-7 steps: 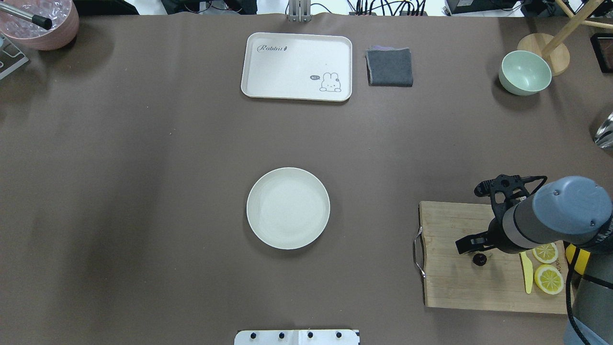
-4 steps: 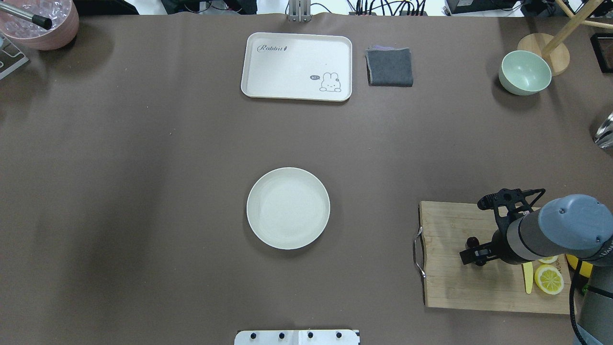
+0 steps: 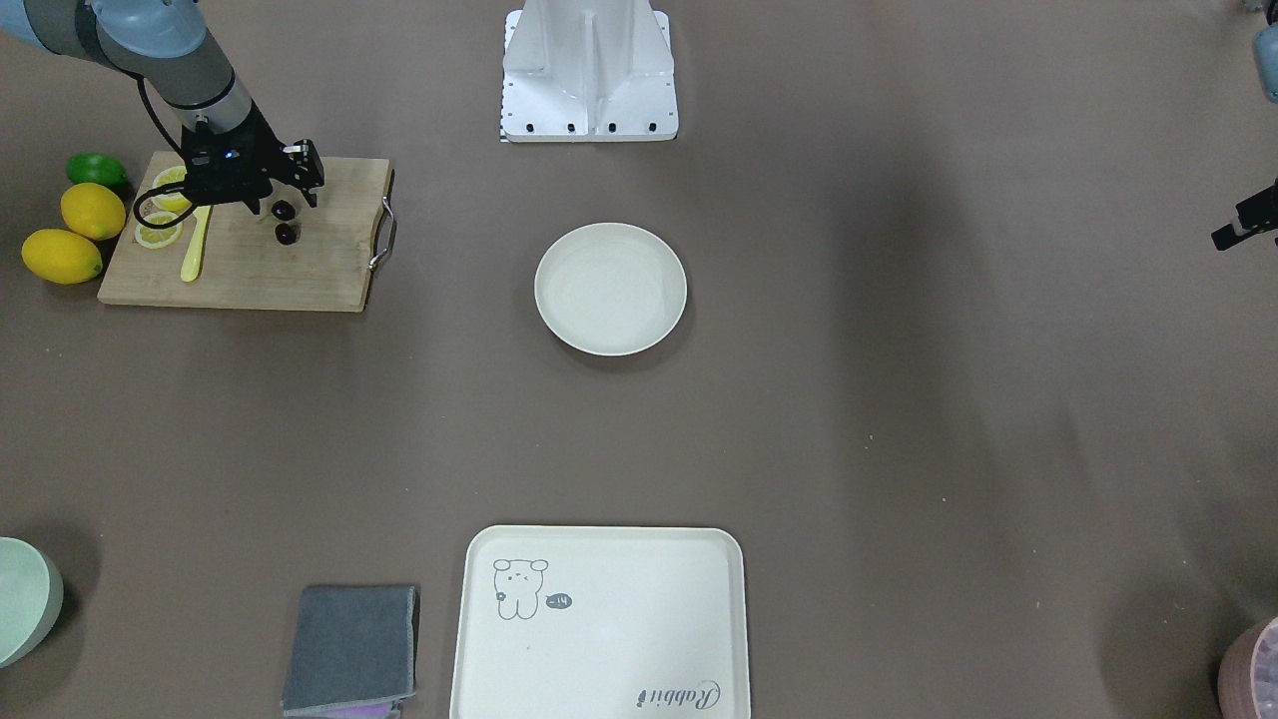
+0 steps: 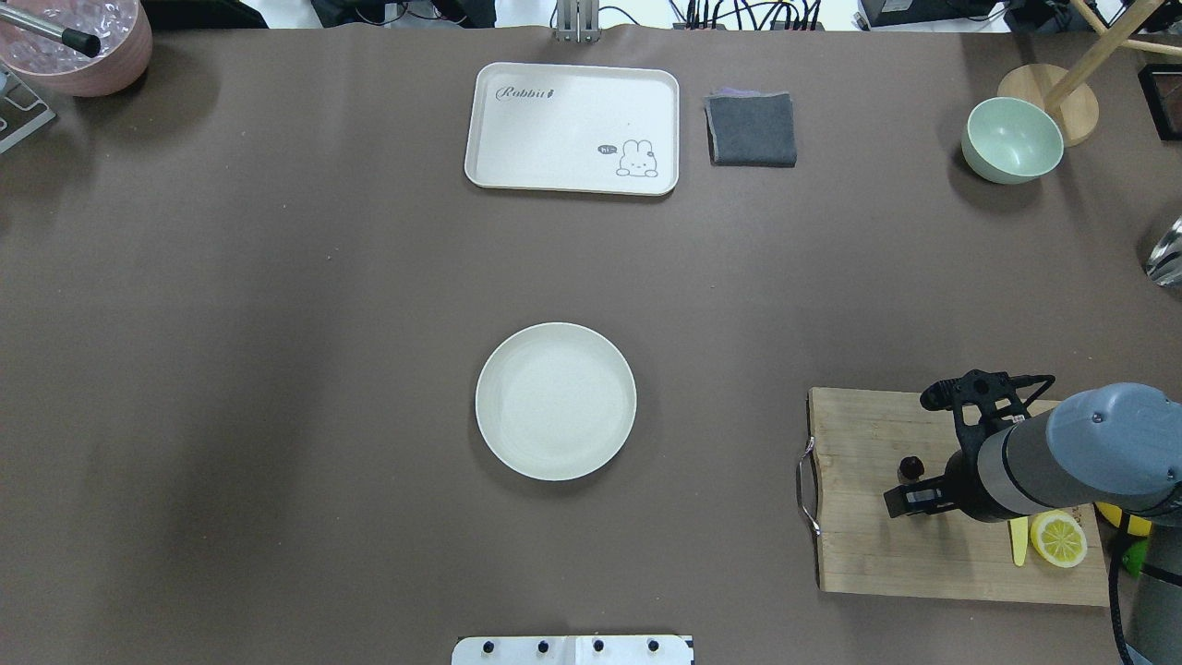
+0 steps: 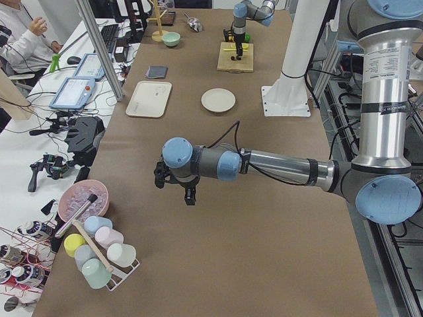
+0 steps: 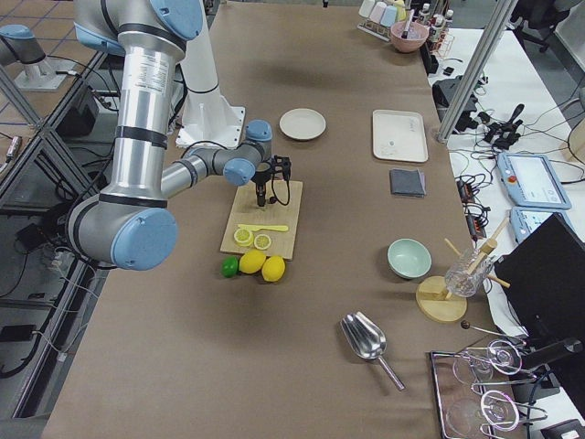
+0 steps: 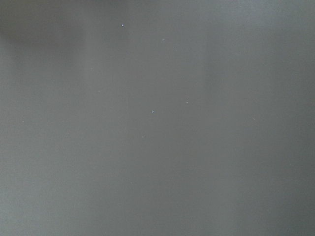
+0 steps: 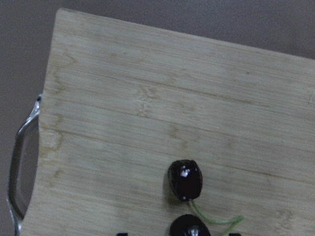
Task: Place red cherry on plate
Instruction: 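Lower the right gripper and grasp the cherry pair by the stems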
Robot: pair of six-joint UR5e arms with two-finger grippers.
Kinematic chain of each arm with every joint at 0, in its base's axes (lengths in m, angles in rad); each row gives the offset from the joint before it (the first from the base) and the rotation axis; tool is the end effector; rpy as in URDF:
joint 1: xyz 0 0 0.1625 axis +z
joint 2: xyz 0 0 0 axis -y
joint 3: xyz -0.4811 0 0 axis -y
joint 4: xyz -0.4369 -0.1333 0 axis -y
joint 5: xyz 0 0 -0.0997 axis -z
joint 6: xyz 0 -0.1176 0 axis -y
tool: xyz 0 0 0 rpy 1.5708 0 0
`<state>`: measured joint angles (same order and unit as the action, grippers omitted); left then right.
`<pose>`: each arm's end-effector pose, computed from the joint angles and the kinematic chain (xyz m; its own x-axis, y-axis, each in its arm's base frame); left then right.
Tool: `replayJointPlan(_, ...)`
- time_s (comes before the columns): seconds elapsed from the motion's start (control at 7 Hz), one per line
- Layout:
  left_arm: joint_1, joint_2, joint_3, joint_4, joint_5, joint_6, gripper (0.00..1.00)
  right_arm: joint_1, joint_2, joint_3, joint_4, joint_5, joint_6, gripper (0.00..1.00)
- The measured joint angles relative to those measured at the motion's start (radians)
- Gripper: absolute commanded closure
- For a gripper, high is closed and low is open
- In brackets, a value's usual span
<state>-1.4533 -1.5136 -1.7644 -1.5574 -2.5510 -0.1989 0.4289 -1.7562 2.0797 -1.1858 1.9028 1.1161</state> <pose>0.0247 -0.5130 0.6362 0.5534 -0.0315 -0.8323 -0.0071 0.9991 -0.0426 -0.3912 -0.2833 0.5160 0.7084 -0.1326 0.6933 0.1234 0.9903 0.0634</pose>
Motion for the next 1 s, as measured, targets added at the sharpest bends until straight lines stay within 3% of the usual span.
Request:
replayJointPlan(0.29,0.0,0.007,-0.009,0.0,-0.001,-0.004,0.02,-0.006,-0.007,0.001,0.0,-0.004,0.006,0.76)
replayJointPlan(0.43,0.0,0.012,-0.011,0.0,-0.001,-0.005,0.02,-0.007,-0.01,0.001,0.001,-0.006,0.006,0.95)
replayJointPlan(0.57,0.001,0.015,-0.013,0.0,-0.001,-0.005,0.02,-0.008,-0.01,0.0,0.001,-0.007,0.006,1.0)
replayJointPlan(1.0,0.001,0.021,-0.014,-0.001,-0.002,-0.005,0.02,0.003,-0.003,0.005,-0.002,0.014,0.004,1.0)
